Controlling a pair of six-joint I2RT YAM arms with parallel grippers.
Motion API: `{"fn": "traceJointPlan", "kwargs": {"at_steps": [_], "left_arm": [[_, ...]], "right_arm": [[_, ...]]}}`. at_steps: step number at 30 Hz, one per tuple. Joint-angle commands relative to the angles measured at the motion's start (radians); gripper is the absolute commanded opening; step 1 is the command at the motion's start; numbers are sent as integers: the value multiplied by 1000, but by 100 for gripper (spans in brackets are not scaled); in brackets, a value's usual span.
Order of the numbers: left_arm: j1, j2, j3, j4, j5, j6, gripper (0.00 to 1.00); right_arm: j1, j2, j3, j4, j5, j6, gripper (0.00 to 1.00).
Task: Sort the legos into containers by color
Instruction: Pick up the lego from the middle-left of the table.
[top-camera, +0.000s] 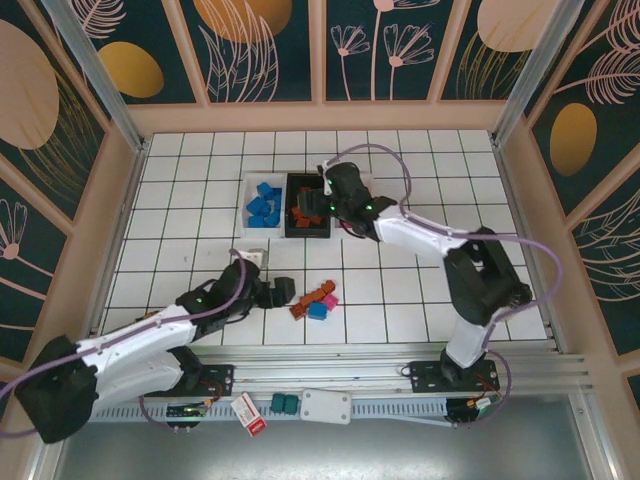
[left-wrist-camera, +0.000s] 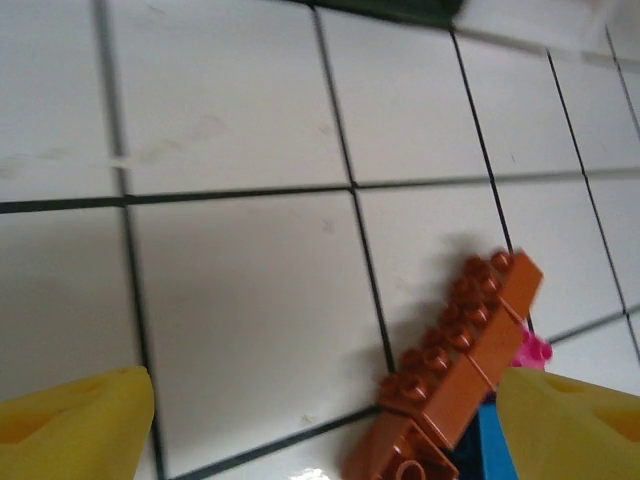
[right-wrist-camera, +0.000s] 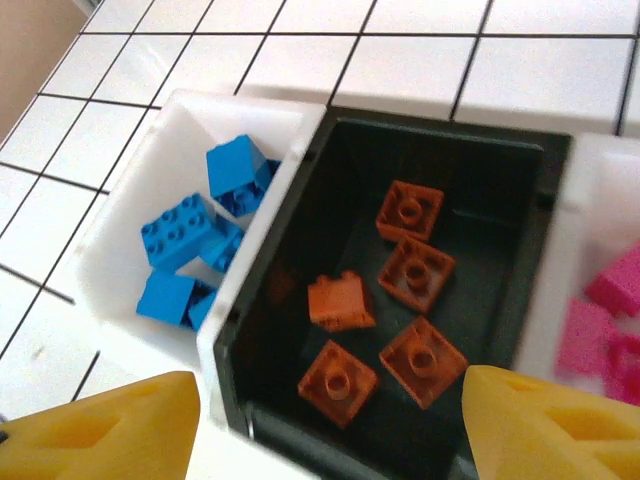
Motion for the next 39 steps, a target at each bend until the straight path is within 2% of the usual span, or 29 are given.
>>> {"fn": "traceJointPlan", "kwargs": {"at_steps": [1,5,10,17,24,33,39], "left_arm": [[-92,114,67,-3,-41,66,86],[-145,247,137,-4,-96,101,76],[-151,321,203,36,-110,152,75],[-159,451,311,38,-62,217,72],[-182,581,394,28,-43,252,63],[-184,683,471,39,-12,264,42],[-184,685,453,37,-17,254,26]], "right_arm": [[4,-92,-129,53,24,37,71],[2,-167,-241,73,29,67,71],[2,-228,-317,88,24,97,71],[-7,-318,-377,76,66,112,71],[-48,-421,-440,72,80,126,70],[-63,-488,-475,58,91,124,71],[-78,-511,-493,62,93,127,71]]}}
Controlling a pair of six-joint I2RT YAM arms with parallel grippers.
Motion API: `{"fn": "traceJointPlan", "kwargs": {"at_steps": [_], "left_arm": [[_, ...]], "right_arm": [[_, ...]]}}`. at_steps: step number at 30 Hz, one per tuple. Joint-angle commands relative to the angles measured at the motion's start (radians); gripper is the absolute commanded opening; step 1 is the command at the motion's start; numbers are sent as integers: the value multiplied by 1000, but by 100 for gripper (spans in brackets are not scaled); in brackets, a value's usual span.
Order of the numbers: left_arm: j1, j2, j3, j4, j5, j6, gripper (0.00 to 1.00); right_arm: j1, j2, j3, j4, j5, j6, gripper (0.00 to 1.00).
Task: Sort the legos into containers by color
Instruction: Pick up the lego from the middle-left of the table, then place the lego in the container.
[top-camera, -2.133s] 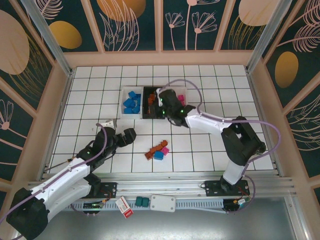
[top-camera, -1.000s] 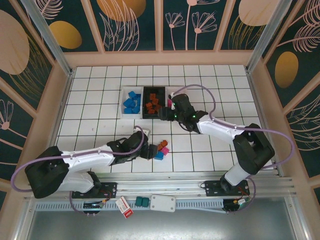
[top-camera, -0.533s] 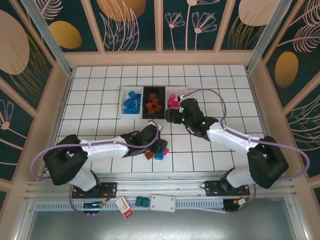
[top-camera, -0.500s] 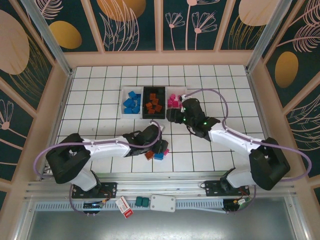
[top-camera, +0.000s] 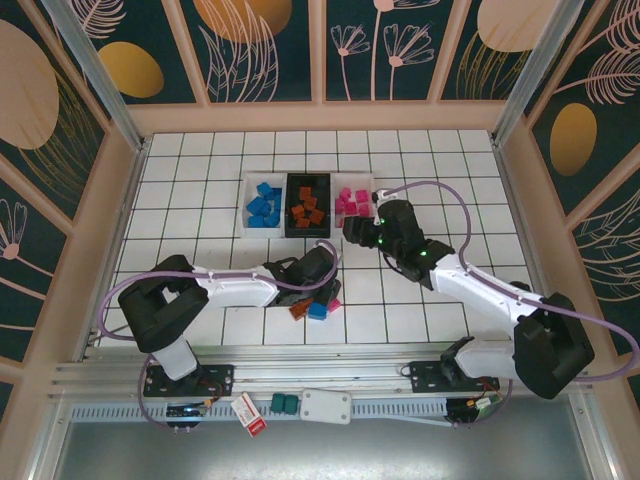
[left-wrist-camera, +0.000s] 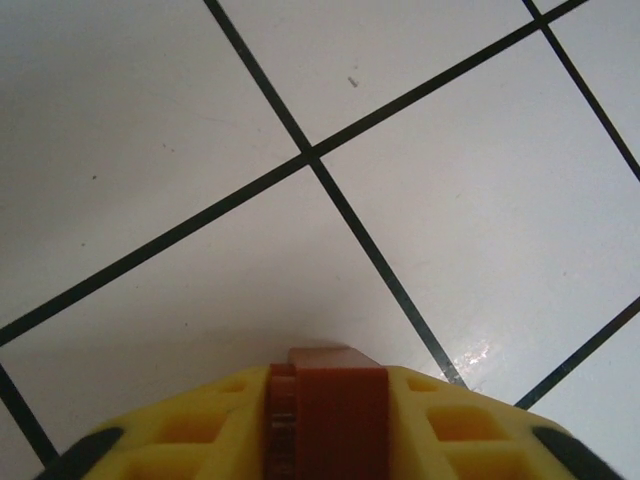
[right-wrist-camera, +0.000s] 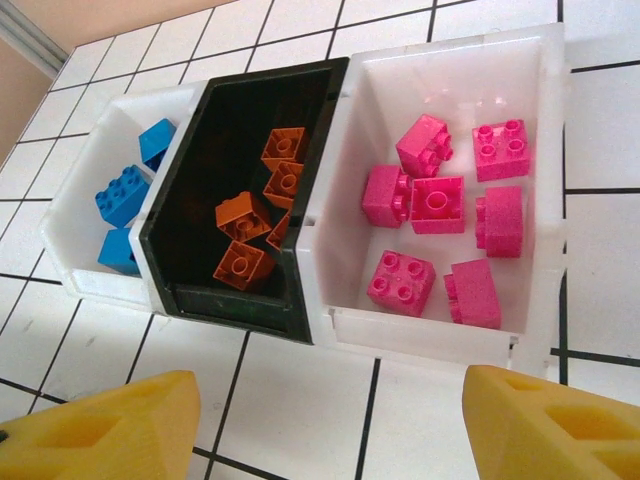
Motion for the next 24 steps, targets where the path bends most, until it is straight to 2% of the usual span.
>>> {"fn": "traceJointPlan", "kwargs": {"at_steps": [1,4,7,13,18,24], "left_arm": [[-4,5,3,-3,-4,-3,24],[-1,-24,13,-12,-62,-7,19],[12,-70,44,-23,-125,-1,18],[164,-120,149,-25,-177,6,17],[299,-10,297,-59,-184,27,15],[372,189,485,-118,-197,41,17]], "right_arm": [[-15,-34,-21,10,24,20,71],[-20,-44,-24,13,24,21,71],[-22,-53,-30,15,23,24,71],[-24,-61,-50,20,8,36,71],[-20,-64,-63,12,-27,38,71],[29,-92,-106,-4,-99,12,71]]}}
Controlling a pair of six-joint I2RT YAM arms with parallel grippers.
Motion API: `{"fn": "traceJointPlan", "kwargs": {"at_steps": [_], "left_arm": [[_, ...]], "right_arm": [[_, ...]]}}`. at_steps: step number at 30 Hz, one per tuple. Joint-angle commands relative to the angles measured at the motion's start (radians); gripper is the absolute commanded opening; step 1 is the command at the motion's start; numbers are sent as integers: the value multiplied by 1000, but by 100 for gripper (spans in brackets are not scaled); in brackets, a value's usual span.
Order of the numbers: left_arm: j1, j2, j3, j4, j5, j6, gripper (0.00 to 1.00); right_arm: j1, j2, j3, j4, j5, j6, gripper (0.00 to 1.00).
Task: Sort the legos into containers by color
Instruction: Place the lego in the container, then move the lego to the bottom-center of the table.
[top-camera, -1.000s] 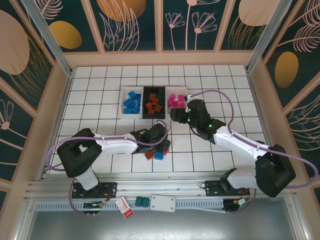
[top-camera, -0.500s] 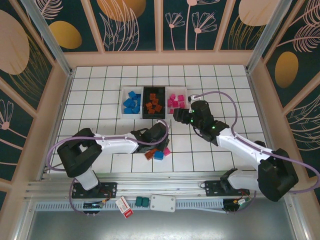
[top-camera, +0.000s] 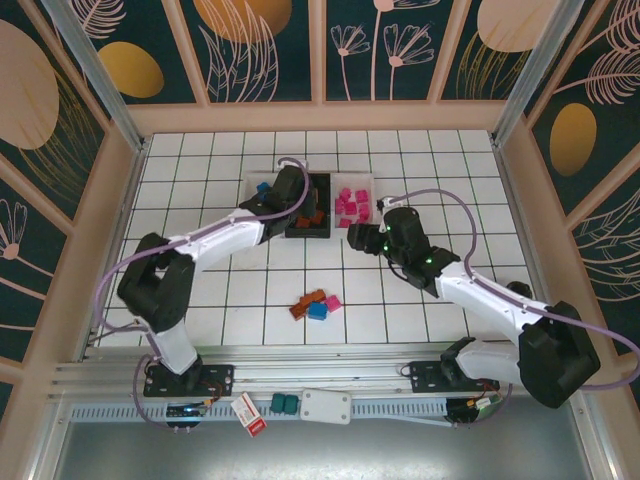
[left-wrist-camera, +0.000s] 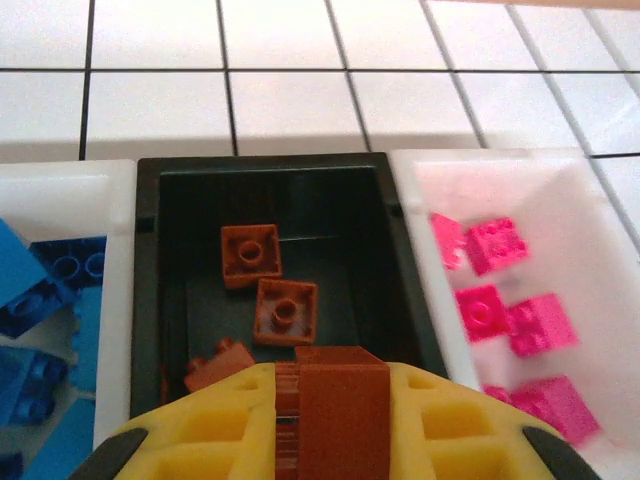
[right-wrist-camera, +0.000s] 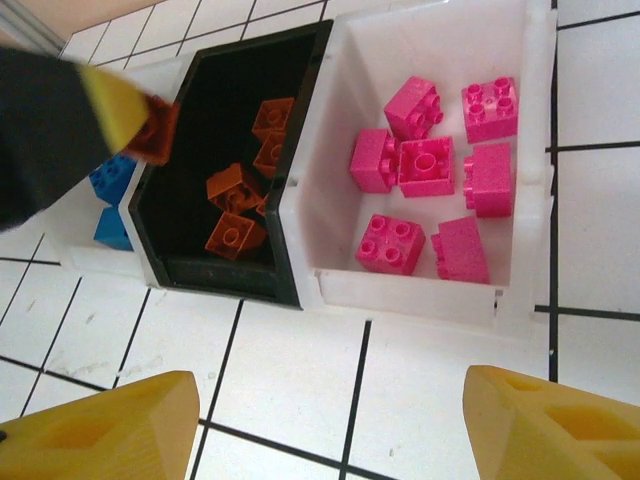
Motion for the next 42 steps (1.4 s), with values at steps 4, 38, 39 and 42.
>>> {"fn": "traceJointPlan", "kwargs": {"at_steps": [4,38,39,42], "left_arm": [[46,156,163,-107,-7,20,25],[13,-804,-549,-36,122,-178,99],[13,-813,-555,-38,121,-180,99],[12,-834,-576,-42,119,-187,99]], "right_arm": [[142,-15,-61,-15,-73,-10,71],[258,238,-5,-76,114,-11,68],[263,229,2,-69,100,-17,71],[286,239,24,-57,83,-11,77]]}}
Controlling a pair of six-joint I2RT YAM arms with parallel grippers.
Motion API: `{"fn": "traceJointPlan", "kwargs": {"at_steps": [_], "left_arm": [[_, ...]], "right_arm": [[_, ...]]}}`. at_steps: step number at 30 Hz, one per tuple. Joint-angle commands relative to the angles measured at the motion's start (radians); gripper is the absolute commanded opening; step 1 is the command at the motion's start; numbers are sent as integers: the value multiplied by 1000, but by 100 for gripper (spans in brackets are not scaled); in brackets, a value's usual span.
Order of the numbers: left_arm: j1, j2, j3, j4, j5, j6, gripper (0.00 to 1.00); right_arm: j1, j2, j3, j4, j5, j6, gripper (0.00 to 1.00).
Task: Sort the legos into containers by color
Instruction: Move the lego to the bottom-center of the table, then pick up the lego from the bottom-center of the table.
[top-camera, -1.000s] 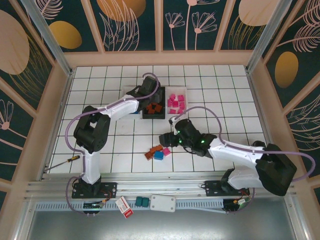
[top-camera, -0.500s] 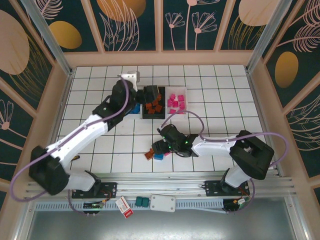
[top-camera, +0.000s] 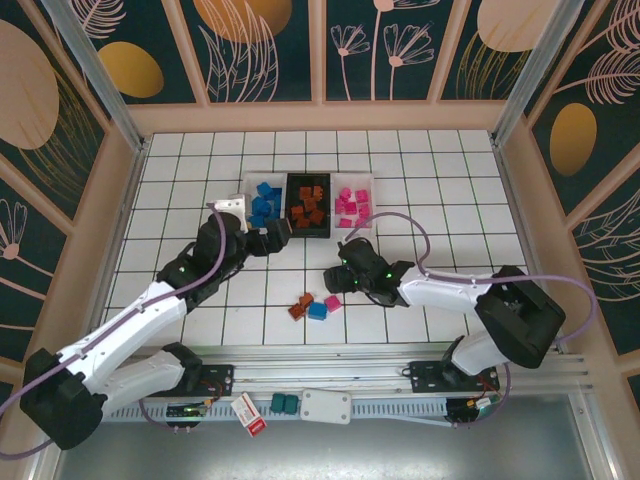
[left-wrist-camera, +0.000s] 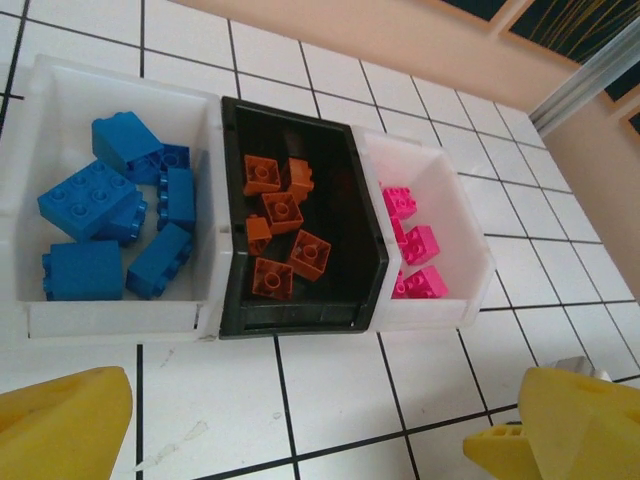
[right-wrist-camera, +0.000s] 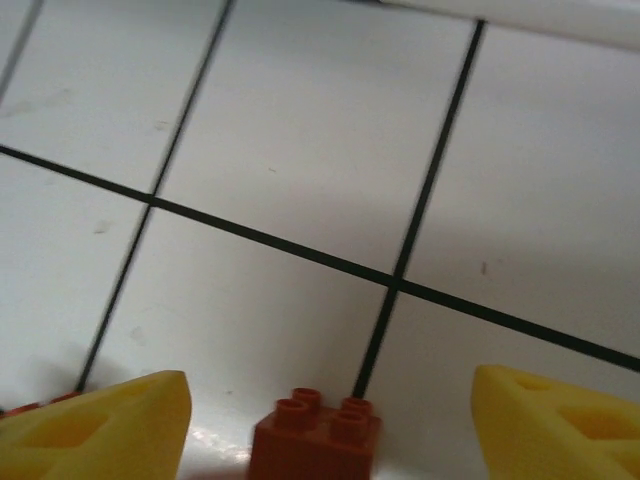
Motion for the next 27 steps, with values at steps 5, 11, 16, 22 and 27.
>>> {"fn": "traceJointPlan", "kwargs": {"at_steps": [5,11,16,22,27], "left_arm": [[-3,-33,-58,-9,-20,-41,99],[-2,-73,-121,-21,-46,-61,99],[-1,-104,-176,-43,-73,-95,99],[-2,-158,-225,-69,-73,-122,99],[-1,-169,-256,-96,-52,-134,98]], "right_arm": [[22,69,27,-16,54,57,77],[18,71,-15,18,40,67,64],[20,66,-20,56,-12,56,43],[14,28,60,44,-27,-3,30],[-40,74,223,70,-66,-64,29]]}}
